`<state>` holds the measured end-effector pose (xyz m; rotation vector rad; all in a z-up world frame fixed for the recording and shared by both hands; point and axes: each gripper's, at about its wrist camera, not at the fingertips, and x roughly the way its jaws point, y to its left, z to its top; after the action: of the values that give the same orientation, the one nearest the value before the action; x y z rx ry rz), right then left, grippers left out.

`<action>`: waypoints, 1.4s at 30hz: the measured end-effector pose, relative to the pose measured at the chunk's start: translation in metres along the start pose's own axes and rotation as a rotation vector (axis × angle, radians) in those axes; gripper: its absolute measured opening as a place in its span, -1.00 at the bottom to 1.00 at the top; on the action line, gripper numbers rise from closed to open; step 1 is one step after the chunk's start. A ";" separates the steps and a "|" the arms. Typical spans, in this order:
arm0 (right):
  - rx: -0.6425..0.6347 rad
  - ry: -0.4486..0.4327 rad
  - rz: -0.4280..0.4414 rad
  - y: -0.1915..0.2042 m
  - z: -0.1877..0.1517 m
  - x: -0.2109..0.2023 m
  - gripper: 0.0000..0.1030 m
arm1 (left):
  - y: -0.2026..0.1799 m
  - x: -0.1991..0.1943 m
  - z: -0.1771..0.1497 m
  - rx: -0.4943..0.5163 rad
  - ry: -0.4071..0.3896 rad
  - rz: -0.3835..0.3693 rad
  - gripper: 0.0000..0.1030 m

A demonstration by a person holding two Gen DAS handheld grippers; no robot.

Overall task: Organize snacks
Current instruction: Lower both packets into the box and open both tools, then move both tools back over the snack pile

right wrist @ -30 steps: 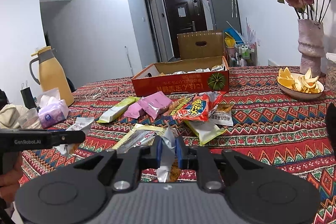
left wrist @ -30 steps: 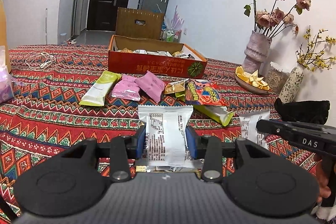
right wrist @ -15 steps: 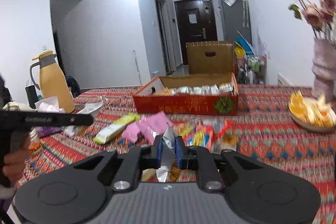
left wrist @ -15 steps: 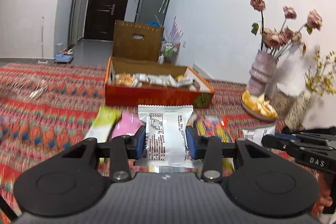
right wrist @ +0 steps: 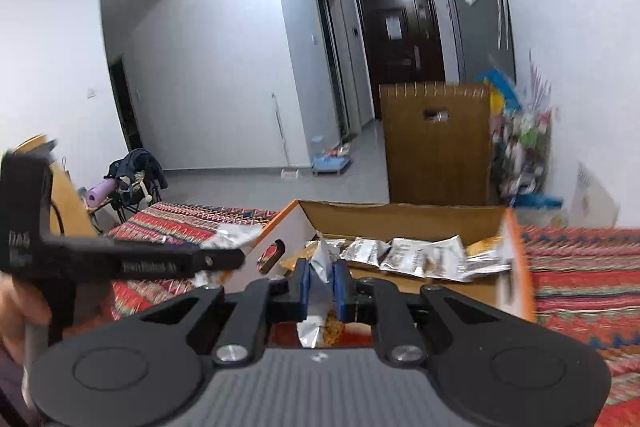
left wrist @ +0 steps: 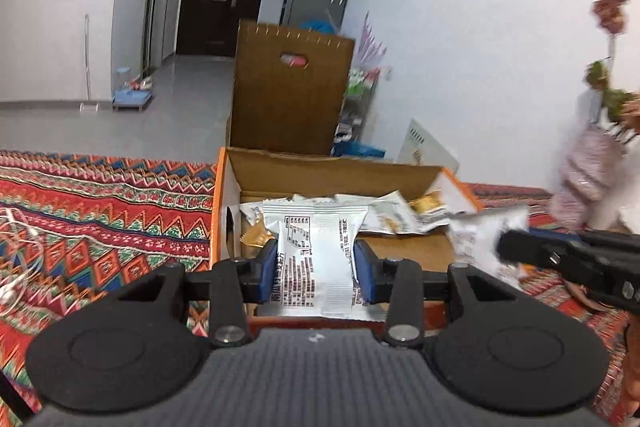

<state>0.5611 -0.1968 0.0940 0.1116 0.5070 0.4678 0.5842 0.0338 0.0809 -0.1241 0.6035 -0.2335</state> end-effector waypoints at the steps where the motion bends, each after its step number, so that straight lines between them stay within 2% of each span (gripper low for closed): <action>1: 0.026 0.014 0.007 -0.006 0.004 0.017 -0.76 | 0.004 0.013 0.002 -0.002 0.015 0.003 -0.22; 5: 0.151 0.098 0.038 -0.031 0.012 0.088 -0.76 | 0.015 0.050 0.002 -0.002 0.061 0.034 -0.22; 8: 0.224 0.160 0.056 -0.044 0.005 0.129 -0.77 | 0.018 0.066 -0.003 0.015 0.079 0.038 -0.21; 11: 0.212 0.213 0.001 -0.047 -0.003 0.156 -0.76 | 0.018 0.077 -0.011 0.022 0.091 0.042 -0.13; 12: 0.194 0.226 -0.031 -0.045 -0.004 0.160 -0.73 | 0.017 0.078 -0.011 0.034 0.077 0.044 -0.03; 13: 0.176 0.239 -0.064 -0.044 -0.005 0.164 -0.63 | 0.015 0.078 -0.013 0.043 0.068 0.040 0.08; 15: 0.122 0.271 -0.131 -0.043 -0.009 0.169 -0.56 | 0.015 0.080 -0.012 0.037 0.067 0.023 0.21; 16: 0.087 0.281 -0.155 -0.040 -0.010 0.170 -0.40 | 0.015 0.080 -0.011 0.032 0.068 0.015 0.26; 17: 0.063 0.280 -0.172 -0.037 -0.012 0.170 -0.11 | 0.015 0.079 -0.011 0.027 0.068 0.014 0.28; 18: 0.044 0.279 -0.186 -0.034 -0.012 0.169 0.02 | 0.015 0.079 -0.009 0.026 0.066 0.018 0.31; 19: 0.028 0.275 -0.192 -0.033 -0.010 0.165 0.11 | 0.014 0.077 -0.008 0.026 0.065 0.027 0.34; 23: -0.012 0.243 -0.199 -0.026 0.001 0.141 0.12 | 0.012 0.062 -0.004 0.020 0.061 0.034 0.34; 29: -0.056 0.186 -0.199 -0.014 0.011 0.096 0.29 | -0.004 0.013 -0.002 0.032 0.025 0.030 0.44; 37: -0.129 0.101 -0.194 0.016 0.001 -0.005 0.56 | -0.035 -0.087 -0.015 0.064 -0.072 0.034 0.89; 42: -0.156 0.038 -0.207 0.032 -0.020 -0.080 0.61 | -0.059 -0.157 -0.036 0.085 -0.142 0.006 1.00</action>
<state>0.4763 -0.2052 0.1190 -0.0990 0.5118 0.3062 0.4272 0.0146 0.1483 -0.0562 0.4519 -0.2422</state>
